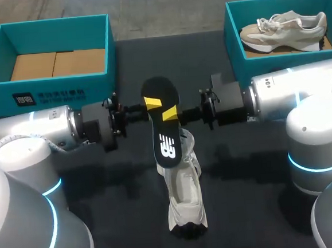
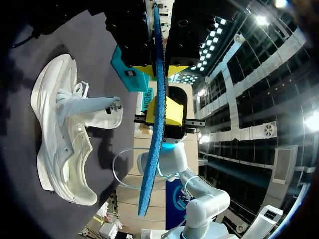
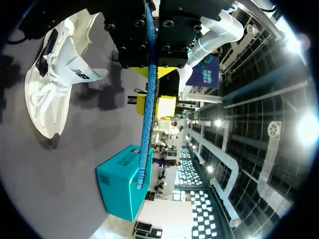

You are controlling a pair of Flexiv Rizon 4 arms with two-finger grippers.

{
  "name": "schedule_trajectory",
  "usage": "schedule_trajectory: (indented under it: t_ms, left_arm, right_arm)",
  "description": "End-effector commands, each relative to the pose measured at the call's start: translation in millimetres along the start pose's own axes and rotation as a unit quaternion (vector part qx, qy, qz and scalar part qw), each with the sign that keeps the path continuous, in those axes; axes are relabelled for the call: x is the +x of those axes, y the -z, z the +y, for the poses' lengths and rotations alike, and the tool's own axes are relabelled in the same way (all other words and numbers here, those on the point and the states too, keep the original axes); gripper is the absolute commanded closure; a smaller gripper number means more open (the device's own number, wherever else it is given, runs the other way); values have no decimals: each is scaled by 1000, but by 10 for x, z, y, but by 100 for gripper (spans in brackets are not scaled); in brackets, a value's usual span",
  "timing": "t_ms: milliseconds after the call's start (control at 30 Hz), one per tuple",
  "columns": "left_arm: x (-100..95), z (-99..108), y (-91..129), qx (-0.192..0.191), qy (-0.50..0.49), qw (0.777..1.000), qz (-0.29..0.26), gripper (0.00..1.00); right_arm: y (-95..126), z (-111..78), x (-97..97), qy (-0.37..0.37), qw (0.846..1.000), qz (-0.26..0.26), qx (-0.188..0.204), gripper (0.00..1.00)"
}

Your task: Take the shoe out of the shoebox, open the shoe tongue, remove and reinsert the insole, then place the shoe into the shoebox

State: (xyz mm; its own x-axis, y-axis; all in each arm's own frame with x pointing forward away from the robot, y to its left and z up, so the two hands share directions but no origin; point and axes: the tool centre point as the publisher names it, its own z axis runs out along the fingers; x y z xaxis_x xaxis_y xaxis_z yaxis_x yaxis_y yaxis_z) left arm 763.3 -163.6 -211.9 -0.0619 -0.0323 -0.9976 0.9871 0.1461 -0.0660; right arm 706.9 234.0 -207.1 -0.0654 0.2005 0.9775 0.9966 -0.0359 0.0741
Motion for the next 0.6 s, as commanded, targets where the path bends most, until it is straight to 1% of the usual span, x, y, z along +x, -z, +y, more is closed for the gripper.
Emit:
schedule_trajectory:
  t_ms: [33, 100, 167, 467, 500, 533, 567, 600]
  left_arm:
    - [0, 17, -15, 6, -2, 1000, 2, 87]
    - [-2, 16, -17, 6, -3, 1000, 2, 90]
    - [-5, 12, -21, 7, -4, 1000, 2, 100]
    - [2, -15, -19, 8, -6, 1000, 2, 100]
    - [1, -19, -15, 8, -6, 1000, 2, 100]
    - [-1, -26, -11, 9, -6, 1000, 1, 100]
    - [-5, -35, -4, 9, -5, 1000, 1, 100]
    - [-10, -47, 4, 10, -5, 1000, 0, 100]
  right_arm:
    - [-14, -8, 4, 0, 1000, -2, -1, 100]
    - [-14, -8, 4, 0, 1000, -2, -1, 100]
    - [-14, -8, 4, 0, 1000, -2, -1, 100]
    - [-20, -9, 4, -3, 1000, -5, 2, 100]
    - [-20, -10, 3, -4, 1000, -5, 2, 83]
    - [-20, -10, 2, -4, 1000, -5, 2, 5]
    - [-11, -14, -4, -5, 1000, -6, 2, 0]
    - [9, -21, -8, -5, 1000, -7, 1, 0]
